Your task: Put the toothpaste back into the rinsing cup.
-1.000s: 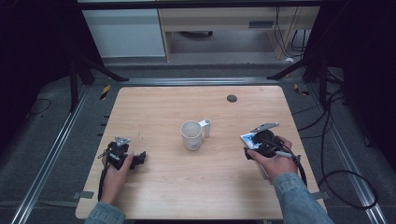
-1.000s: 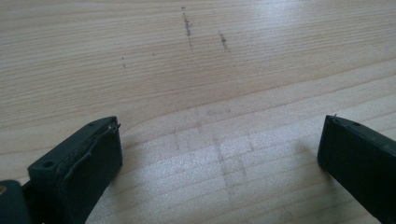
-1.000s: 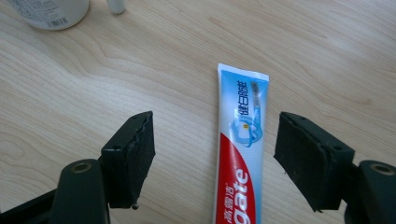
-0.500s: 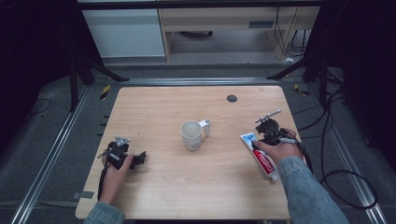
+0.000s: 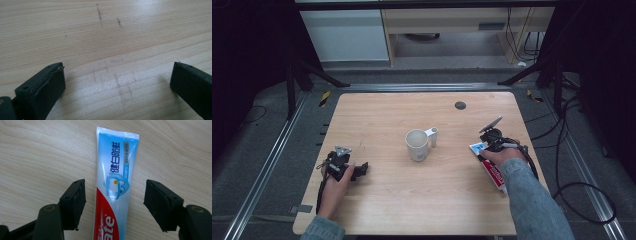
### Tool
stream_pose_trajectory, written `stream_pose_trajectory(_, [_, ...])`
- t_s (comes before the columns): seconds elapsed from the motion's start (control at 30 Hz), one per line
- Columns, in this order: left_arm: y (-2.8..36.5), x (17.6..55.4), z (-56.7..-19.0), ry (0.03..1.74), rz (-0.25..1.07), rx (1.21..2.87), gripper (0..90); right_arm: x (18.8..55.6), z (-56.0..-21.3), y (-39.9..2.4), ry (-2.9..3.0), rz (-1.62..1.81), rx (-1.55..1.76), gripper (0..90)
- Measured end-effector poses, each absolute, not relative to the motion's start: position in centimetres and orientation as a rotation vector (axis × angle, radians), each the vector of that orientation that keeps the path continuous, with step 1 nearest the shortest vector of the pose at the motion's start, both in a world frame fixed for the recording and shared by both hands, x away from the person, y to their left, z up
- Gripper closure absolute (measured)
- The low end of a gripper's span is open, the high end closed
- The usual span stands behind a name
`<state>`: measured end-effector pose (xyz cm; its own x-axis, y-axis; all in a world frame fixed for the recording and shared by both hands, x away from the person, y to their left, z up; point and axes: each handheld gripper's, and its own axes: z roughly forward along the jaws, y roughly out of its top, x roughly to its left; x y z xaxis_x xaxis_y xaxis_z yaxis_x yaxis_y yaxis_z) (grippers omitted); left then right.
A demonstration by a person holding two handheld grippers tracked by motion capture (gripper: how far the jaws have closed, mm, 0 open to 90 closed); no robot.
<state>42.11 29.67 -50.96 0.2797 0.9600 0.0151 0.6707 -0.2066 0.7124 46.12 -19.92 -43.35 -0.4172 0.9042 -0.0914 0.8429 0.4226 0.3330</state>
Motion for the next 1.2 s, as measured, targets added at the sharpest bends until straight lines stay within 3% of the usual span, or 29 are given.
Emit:
stream_pose_trajectory(0.53, [29.7,42.3,-51.0,1.455,0.629,1.963,0.0,48.3,-46.4,-20.1,2.486,0.252,1.636,33.9])
stream_pose_trajectory(1.2, [29.7,42.4,-51.0,1.451,0.627,1.965,0.0,49.0,-47.0,-20.0,2.499,0.233,1.664,41.1])
